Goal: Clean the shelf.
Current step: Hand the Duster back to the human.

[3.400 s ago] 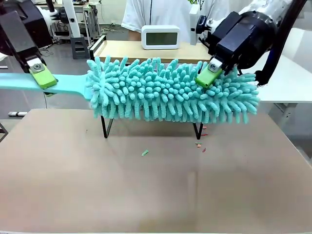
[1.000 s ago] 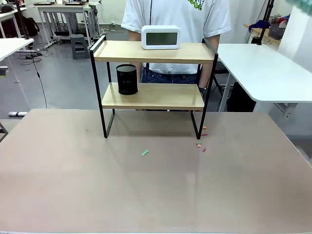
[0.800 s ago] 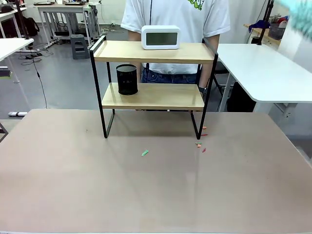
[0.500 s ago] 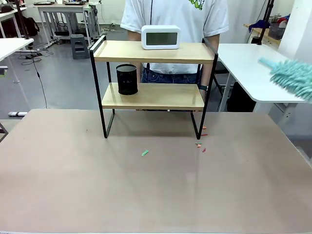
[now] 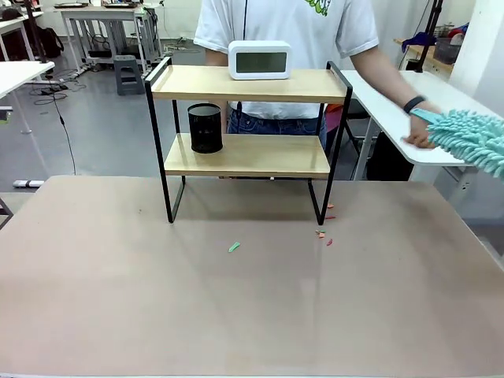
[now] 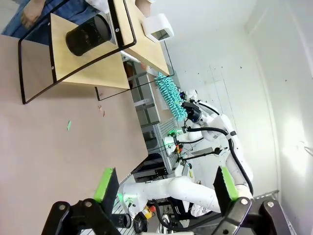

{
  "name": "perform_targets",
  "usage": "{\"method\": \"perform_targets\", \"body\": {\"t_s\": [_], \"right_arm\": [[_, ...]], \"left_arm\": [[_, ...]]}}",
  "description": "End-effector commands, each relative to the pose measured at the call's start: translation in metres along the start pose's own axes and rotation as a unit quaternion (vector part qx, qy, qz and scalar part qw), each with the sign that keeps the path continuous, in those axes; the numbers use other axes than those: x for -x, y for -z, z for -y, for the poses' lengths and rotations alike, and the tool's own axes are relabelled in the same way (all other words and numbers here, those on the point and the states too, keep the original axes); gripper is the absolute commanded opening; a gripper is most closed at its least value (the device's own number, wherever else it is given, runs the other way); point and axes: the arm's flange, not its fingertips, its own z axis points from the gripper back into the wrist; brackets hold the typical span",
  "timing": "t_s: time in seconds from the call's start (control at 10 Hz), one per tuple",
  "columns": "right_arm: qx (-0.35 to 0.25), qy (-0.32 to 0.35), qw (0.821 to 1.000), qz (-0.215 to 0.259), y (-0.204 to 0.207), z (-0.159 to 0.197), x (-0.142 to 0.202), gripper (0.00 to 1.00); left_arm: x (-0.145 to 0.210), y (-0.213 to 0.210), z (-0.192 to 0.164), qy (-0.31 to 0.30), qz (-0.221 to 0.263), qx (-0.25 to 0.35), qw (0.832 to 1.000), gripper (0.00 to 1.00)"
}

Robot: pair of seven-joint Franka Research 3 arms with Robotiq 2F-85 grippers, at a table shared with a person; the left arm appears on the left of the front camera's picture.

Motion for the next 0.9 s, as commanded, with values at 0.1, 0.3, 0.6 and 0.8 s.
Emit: {"method": "perform_targets", "body": {"t_s": [0.1,0.3,0.6,0.8], "right_arm": [[-0.007,-0.005,1.0,-0.003,-0.0014,-0.0026,0.0034,0.0],[-0.007,-0.005,1.0,-0.003,-0.0014,-0.0026,0.0034,0.0],[-0.007,-0.005,1.0,-0.003,-0.0014,-0.0026,0.0034,0.0],[-0.004,-0.008,1.0,-0.012,0.0007,-0.0038,0.0034,0.72]], "left_arm": [[0.0006,-0.0021,0.0014,0.003,-0.006,-0.003,1.0,1.0],[0.0006,-0.0021,0.0014,0.003,-0.006,-0.003,1.0,1.0],[0.0006,-0.0021,0.0014,0.003,-0.006,-0.003,1.0,1.0],[0.0006,-0.0021,0.0014,0.003,-0.006,-0.003,1.0,1.0]]}}
